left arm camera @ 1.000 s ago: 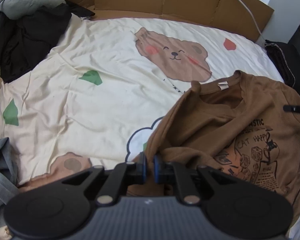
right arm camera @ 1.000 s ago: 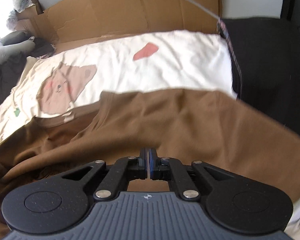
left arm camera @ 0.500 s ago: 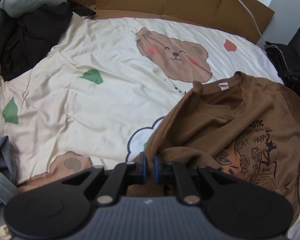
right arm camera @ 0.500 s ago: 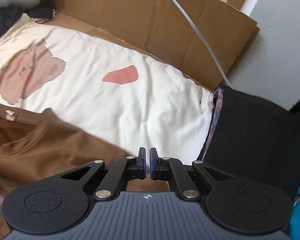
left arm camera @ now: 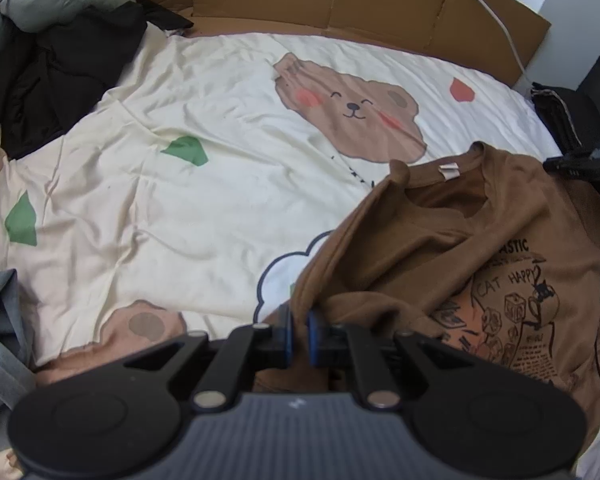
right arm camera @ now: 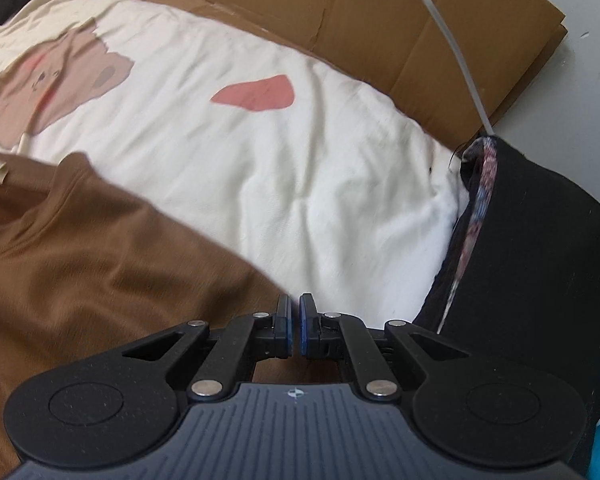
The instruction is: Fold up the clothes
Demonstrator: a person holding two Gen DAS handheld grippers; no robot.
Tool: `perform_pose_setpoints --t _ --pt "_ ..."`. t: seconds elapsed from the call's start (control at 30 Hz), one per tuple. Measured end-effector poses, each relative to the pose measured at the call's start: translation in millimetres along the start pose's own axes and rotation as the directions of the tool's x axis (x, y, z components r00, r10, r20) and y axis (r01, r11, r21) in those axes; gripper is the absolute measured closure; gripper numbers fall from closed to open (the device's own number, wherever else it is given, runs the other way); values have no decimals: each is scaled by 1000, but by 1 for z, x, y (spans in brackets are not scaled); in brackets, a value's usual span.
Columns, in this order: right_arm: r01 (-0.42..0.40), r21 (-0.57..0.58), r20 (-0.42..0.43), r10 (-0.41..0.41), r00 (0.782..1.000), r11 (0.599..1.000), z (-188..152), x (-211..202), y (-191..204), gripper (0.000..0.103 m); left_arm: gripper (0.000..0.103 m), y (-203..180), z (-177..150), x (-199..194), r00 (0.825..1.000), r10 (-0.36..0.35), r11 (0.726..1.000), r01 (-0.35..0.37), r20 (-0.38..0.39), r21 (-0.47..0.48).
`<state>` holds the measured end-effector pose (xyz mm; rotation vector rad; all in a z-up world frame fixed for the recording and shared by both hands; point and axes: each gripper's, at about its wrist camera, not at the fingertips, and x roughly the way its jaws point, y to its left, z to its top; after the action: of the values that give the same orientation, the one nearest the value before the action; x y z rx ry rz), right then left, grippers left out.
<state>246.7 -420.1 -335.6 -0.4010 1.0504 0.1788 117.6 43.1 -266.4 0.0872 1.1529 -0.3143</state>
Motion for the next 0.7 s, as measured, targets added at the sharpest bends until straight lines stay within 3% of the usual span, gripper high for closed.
perform_pose_setpoints --t 0.1,0.37,0.7 --pt "-16 -12 -1 16 1000 1000 -6 -1 5 85 95 -1 -1 1 1000 -1 1000 1 -2 1" --pt "37 -20 52 -36 998 999 10 -9 -5 84 95 -3 0 2 1000 -3 1000 3 -7 6" --pt "40 -53 13 -40 999 998 0 3 -1 84 95 -3 -1 5 1000 2 1000 -2 -6 4"
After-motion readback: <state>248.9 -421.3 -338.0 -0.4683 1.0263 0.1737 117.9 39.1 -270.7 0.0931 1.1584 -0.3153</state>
